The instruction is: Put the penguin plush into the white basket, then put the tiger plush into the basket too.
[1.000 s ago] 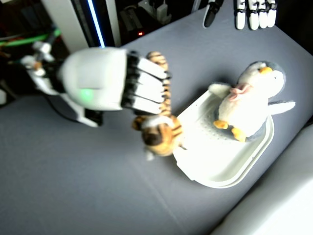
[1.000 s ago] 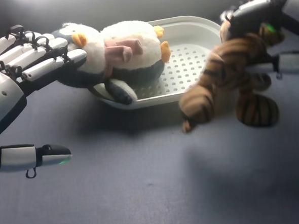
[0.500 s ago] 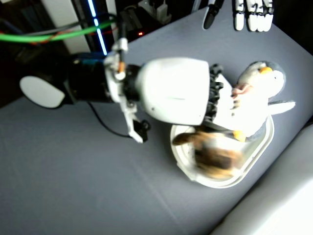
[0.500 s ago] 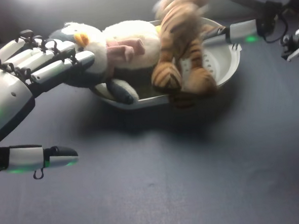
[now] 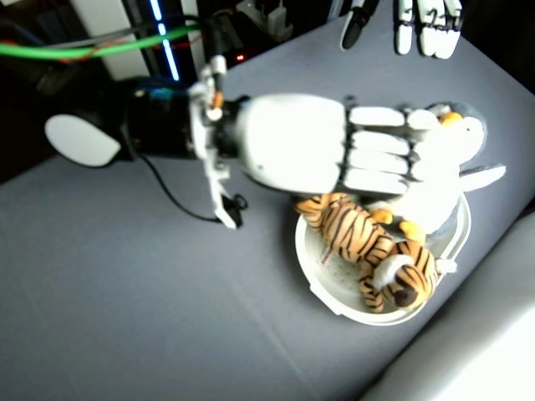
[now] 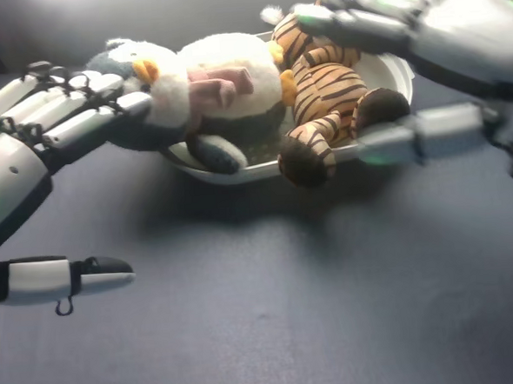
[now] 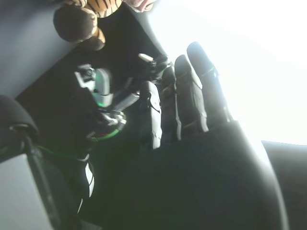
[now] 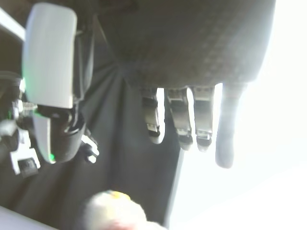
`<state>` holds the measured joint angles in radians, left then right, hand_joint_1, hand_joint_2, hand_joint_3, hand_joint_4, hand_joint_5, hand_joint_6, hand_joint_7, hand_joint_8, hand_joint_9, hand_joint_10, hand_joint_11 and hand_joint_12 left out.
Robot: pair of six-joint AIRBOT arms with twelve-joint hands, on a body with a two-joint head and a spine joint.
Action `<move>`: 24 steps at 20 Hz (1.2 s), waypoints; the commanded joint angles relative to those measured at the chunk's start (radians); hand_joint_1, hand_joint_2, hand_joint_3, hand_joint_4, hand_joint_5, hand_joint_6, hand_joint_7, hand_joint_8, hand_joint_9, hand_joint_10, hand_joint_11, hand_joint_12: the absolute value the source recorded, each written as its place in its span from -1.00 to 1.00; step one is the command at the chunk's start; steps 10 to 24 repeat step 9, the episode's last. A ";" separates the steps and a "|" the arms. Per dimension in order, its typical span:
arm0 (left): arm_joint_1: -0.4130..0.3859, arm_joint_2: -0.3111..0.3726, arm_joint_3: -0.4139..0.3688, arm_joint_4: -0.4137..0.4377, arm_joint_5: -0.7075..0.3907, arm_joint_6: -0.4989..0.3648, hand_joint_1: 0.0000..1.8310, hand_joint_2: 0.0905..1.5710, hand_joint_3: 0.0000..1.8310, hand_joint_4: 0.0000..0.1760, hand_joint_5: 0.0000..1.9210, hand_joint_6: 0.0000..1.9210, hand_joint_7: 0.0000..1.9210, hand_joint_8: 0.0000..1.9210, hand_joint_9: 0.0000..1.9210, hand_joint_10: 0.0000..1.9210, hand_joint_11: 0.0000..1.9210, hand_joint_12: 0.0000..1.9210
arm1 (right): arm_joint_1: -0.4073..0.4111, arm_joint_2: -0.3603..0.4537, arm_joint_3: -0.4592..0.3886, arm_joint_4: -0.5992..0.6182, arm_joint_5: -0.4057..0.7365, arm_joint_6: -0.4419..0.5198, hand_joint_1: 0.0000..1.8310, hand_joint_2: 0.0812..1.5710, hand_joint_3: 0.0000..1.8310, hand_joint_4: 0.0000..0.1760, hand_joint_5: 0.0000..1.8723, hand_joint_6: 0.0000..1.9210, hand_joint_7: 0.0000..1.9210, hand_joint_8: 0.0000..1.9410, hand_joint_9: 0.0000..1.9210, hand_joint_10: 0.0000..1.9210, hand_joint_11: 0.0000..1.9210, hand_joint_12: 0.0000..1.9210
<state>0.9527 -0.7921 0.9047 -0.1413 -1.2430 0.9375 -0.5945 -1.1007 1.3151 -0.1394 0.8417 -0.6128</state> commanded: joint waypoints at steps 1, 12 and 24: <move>0.003 0.007 -0.004 -0.013 -0.168 -0.011 -0.11 0.07 -1.00 0.62 -0.95 -1.00 -0.98 -1.00 -0.95 -1.00 -1.00 -0.70 | -0.031 0.028 -0.014 0.064 0.264 0.046 -0.25 0.37 -0.97 0.55 -1.00 -1.00 -1.00 -1.00 -1.00 -1.00 -1.00 -1.00; 0.091 -0.019 0.001 -0.075 -0.359 -0.119 -0.39 0.37 -1.00 -0.09 -1.00 -1.00 -0.98 -1.00 -0.88 -0.98 -1.00 -0.14 | -0.343 0.122 -0.149 0.203 0.736 0.192 -0.53 0.43 -0.99 0.47 -0.93 -1.00 -0.87 -1.00 -0.86 -0.99 -0.85 -0.95; 0.091 -0.019 0.001 -0.075 -0.359 -0.119 -0.39 0.37 -1.00 -0.09 -1.00 -1.00 -0.98 -1.00 -0.88 -0.98 -1.00 -0.14 | -0.343 0.122 -0.149 0.203 0.736 0.192 -0.53 0.43 -0.99 0.47 -0.93 -1.00 -0.87 -1.00 -0.86 -0.99 -0.85 -0.95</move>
